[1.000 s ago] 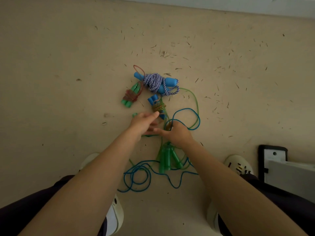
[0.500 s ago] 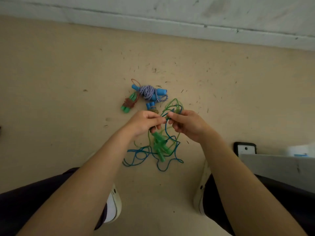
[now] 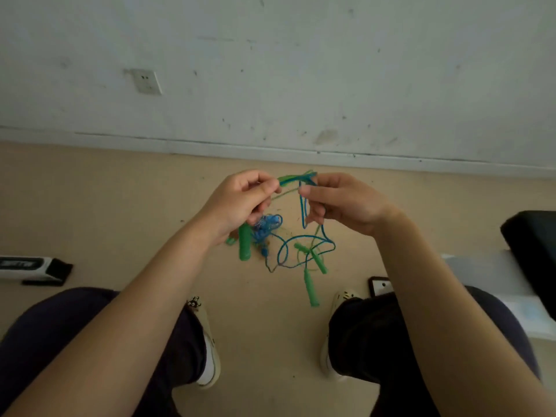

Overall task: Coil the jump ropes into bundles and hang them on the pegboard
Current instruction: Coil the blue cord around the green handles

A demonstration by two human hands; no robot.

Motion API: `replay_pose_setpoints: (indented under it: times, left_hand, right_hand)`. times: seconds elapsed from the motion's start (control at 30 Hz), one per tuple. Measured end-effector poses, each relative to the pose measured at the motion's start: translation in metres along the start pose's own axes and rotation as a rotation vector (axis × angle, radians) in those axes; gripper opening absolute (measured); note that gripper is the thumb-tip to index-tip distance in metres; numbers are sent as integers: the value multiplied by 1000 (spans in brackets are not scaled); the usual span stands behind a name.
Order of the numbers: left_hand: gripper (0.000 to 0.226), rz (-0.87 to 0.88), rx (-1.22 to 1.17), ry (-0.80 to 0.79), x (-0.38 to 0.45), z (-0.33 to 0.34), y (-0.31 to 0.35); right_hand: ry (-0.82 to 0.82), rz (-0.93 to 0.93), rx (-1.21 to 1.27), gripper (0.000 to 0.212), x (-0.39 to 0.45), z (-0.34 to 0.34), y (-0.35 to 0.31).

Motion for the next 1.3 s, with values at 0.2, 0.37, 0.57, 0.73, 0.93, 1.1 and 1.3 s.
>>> replay_pose_setpoints:
  times: [0.2, 0.37, 0.57, 0.73, 0.93, 1.1, 1.3]
  left_hand:
    - [17, -27, 125, 67, -41, -22, -8]
    - [16, -111, 218, 104, -56, -24, -31]
    - [9, -149, 69, 157, -61, -23, -40]
    - [11, -133, 195, 245, -55, -38, -43]
    - [36, -76, 228, 66, -50, -13, -35]
    - [32, -38, 45, -142, -51, 26, -32]
    - [28, -55, 94, 174, -48, -32, -35]
  right_hand:
    - [145, -29, -287, 17, -31, -7, -2]
    - [211, -115, -377, 18, -34, 11, 3]
    - [173, -169, -358, 21, -32, 26, 5]
    - [332, -186, -405, 17, -34, 7, 1]
    - [173, -141, -363, 17, -29, 20, 7]
    - [163, -244, -221, 19, -26, 36, -1]
    - [603, -216, -25, 25, -46, -43, -1]
Point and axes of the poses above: each hand's wrist, its own x-axis towards the middle knuckle, its own z-axis out of the palm, y = z × x, the point moved 10 cm from there along x, towards the middle knuckle, and after that the axes turned 4 degrees about z, right-handed, at the moved point
